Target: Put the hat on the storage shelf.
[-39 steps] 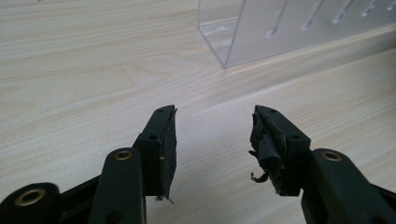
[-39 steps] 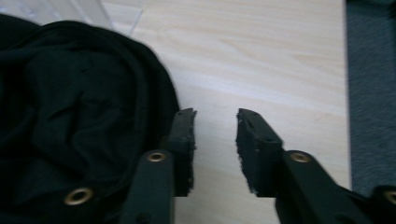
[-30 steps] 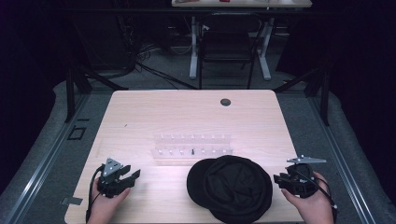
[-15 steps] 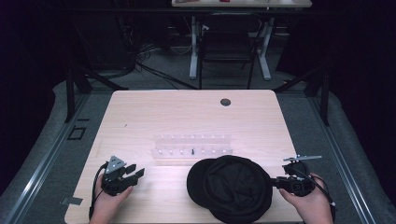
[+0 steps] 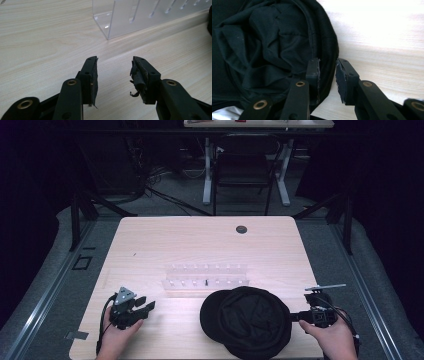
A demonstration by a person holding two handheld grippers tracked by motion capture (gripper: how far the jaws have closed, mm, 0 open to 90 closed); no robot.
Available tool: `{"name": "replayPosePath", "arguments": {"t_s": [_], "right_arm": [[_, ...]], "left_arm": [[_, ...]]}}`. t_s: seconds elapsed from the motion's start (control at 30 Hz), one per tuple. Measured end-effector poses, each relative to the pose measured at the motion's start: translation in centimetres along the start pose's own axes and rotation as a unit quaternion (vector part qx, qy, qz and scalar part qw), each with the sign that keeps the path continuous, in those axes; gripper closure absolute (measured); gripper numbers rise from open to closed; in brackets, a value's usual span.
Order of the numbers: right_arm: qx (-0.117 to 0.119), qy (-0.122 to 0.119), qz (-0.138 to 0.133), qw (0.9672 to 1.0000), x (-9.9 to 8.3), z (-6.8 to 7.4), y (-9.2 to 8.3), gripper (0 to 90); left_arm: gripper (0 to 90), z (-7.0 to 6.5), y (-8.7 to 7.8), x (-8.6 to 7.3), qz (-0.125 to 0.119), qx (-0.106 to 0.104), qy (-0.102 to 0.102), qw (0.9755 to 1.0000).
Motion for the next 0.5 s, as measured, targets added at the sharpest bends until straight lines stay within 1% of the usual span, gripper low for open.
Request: {"name": "replayPosePath", "arguments": {"t_s": [0.07,0.1,0.13,0.17,0.23,0.27,0.3,0.33,0.37,0.4,0.47,0.5], "right_arm": [[0.003,0.000,0.009,1.0000,-0.1,0.1,0.2,72.6],[0.001,0.000,0.017,0.9999,-0.1,0.3,0.6,72.6],[0.001,0.000,0.017,0.9999,-0.1,0.3,0.6,72.6],[0.001,-0.002,0.022,0.9997,-0.2,0.3,0.8,72.7],[-0.001,0.002,0.026,0.9997,-0.2,0.5,1.3,74.4],[0.000,-0.004,0.037,0.9993,-0.3,0.5,1.7,76.1],[0.001,-0.001,0.038,0.9993,-0.2,0.5,1.8,77.1],[0.001,-0.001,0.038,0.9993,-0.2,0.5,1.8,77.1],[0.003,0.003,0.040,0.9992,-0.2,0.4,2.0,77.5],[0.007,0.011,0.043,0.9990,-0.2,0.3,2.1,77.7],[0.015,0.020,0.049,0.9985,-0.1,0.1,2.3,77.7],[0.022,0.028,0.056,0.9978,0.0,-0.2,2.6,77.7]], "left_arm": [[56.2,0.0,0.1,0.0,0.001,0.000,-0.001,1.0000],[56.2,-0.1,0.1,0.0,0.002,-0.001,0.000,1.0000],[56.2,-0.1,0.1,0.0,0.000,0.000,0.000,1.0000],[56.1,-0.1,0.1,0.0,0.002,0.001,0.002,1.0000],[56.1,-0.1,0.1,-0.1,0.005,0.000,0.003,1.0000],[56.1,-0.1,0.1,-0.1,0.003,0.001,0.004,1.0000],[56.1,-0.1,0.1,-0.1,0.008,0.000,0.003,1.0000],[56.1,-0.1,0.1,-0.1,0.008,0.000,0.003,1.0000],[56.1,-0.1,0.1,-0.2,0.010,0.000,0.003,0.9999],[56.1,-0.1,0.2,-0.2,0.006,0.001,0.002,1.0000],[56.1,-0.1,0.1,-0.2,0.009,0.002,0.004,0.9999],[56.1,-0.1,0.1,-0.2,0.008,0.003,0.004,1.0000]]}}
Point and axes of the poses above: each handheld gripper's, and its own axes: y roughly forward along the jaws, x roughly out of its top, z roughly to its left, the point moved 4 cm from there along y, roughly forward along the jaws, and after that the axes turned 15 degrees about -x, right-handed, at the moved point
